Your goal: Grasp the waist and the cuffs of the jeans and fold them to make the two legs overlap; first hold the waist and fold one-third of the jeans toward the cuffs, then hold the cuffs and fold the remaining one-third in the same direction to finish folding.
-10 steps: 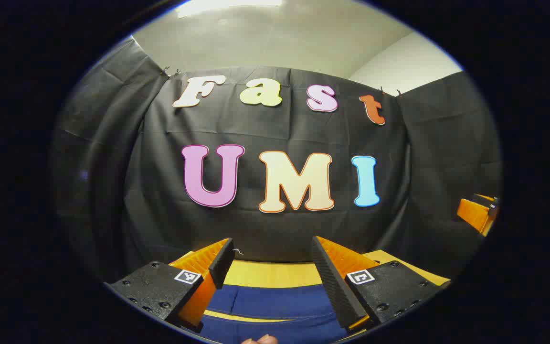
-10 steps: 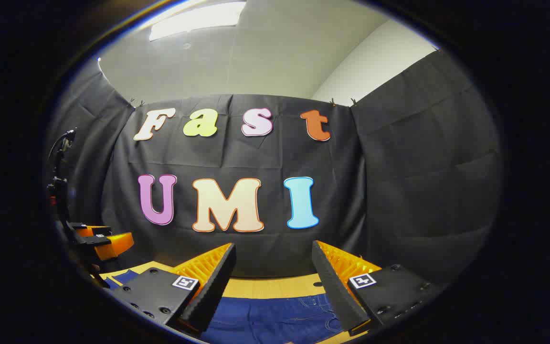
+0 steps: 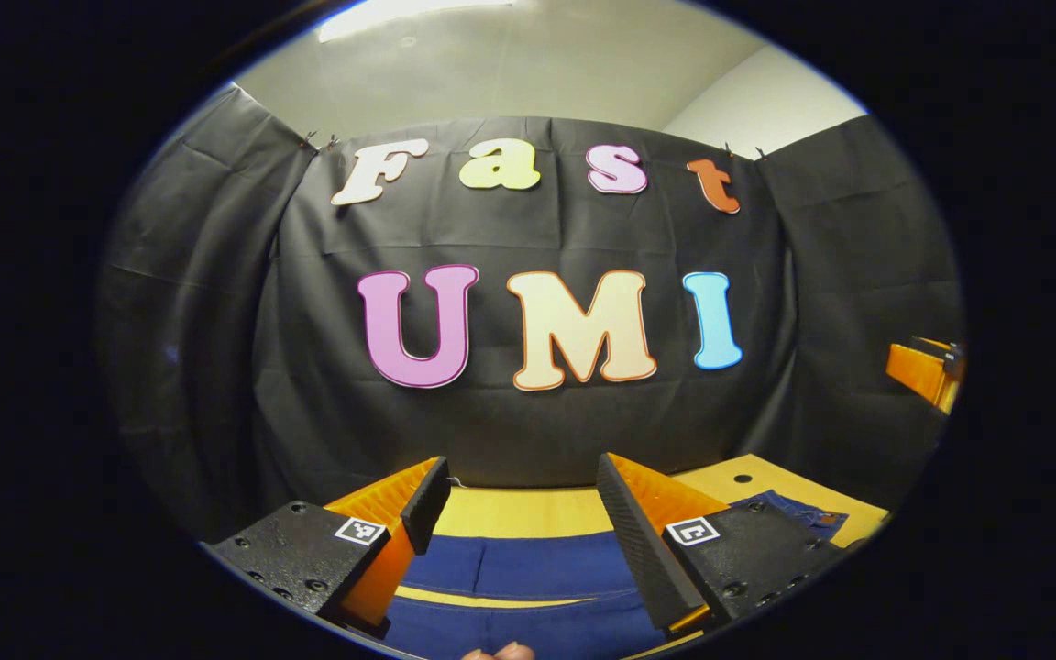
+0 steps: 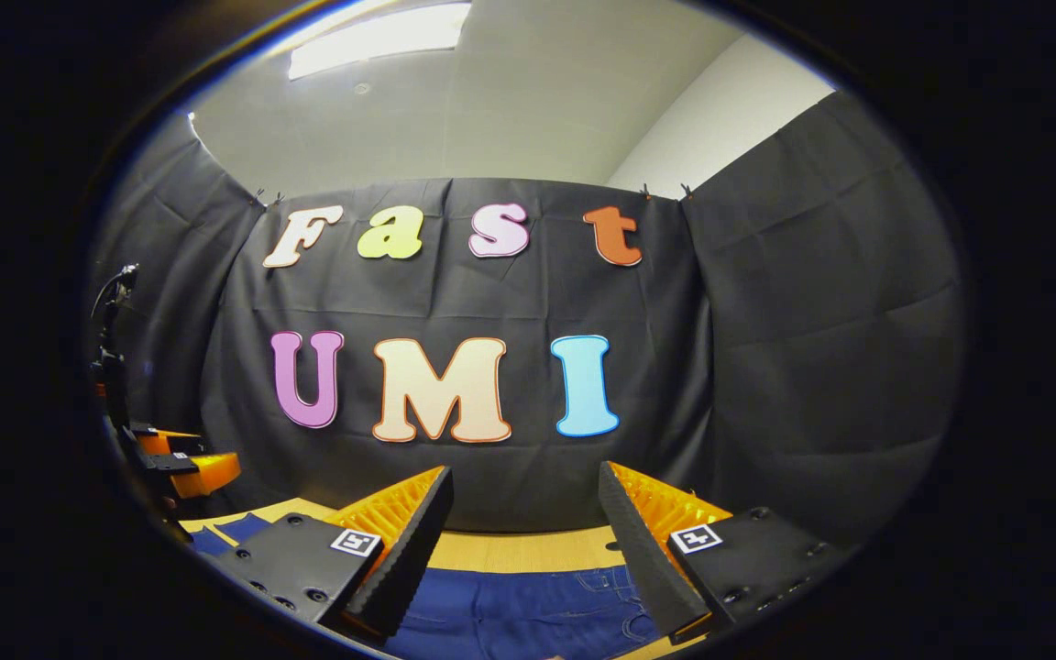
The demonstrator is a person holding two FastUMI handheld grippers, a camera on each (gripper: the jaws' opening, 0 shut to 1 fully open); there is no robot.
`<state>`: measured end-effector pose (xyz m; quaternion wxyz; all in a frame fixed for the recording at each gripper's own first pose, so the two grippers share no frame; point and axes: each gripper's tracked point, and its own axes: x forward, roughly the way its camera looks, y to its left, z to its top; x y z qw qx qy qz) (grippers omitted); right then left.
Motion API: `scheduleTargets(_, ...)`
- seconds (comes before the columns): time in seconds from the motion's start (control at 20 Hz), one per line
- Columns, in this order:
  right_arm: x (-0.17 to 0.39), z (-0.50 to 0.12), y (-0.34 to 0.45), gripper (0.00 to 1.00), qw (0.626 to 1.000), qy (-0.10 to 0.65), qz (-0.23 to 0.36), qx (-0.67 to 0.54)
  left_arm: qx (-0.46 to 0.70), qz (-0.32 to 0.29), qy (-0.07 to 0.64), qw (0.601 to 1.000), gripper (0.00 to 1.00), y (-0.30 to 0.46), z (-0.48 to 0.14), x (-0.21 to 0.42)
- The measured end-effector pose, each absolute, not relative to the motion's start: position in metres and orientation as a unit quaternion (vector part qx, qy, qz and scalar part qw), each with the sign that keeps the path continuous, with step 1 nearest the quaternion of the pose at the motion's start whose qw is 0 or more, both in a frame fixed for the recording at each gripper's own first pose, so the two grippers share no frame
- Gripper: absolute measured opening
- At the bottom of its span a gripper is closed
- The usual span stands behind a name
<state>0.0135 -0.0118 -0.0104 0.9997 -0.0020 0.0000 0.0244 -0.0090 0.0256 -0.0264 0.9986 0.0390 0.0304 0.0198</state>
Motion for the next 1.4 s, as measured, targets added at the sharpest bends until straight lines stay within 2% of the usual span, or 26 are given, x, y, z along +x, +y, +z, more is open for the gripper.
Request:
scheduleTargets(0.1,0.021,-0.02,-0.02,1.0,0.999,0.005,0.035,-0.003,0.094,0.012,0.049,0.994,0.93,0.033,-0.038,-0.01)
scheduleTargets(0.2,0.027,-0.032,-0.028,0.98,0.999,0.011,0.052,0.0,0.165,0.004,0.085,0.983,1.0,0.048,-0.06,-0.017)
scheduleTargets(0.25,0.031,-0.039,-0.034,0.99,0.998,0.012,0.059,0.002,0.192,0.005,0.103,0.976,0.95,0.056,-0.069,-0.022)
scheduleTargets(0.5,0.046,-0.077,-0.062,1.0,0.997,0.042,0.065,-0.002,0.272,0.001,0.185,0.944,0.95,0.079,-0.124,-0.058)
scheduleTargets(0.75,0.056,-0.103,-0.071,0.99,0.996,0.065,0.063,-0.015,0.39,-0.036,0.271,0.879,0.95,0.112,-0.191,-0.089)
scheduleTargets(1.15,0.049,-0.149,-0.074,1.0,0.99,0.115,0.068,-0.051,0.49,-0.096,0.379,0.779,0.95,0.158,-0.277,-0.13)
scheduleTargets(1.4,0.047,-0.161,-0.086,1.0,0.988,0.134,0.054,-0.052,0.53,-0.152,0.421,0.72,0.95,0.169,-0.32,-0.155)
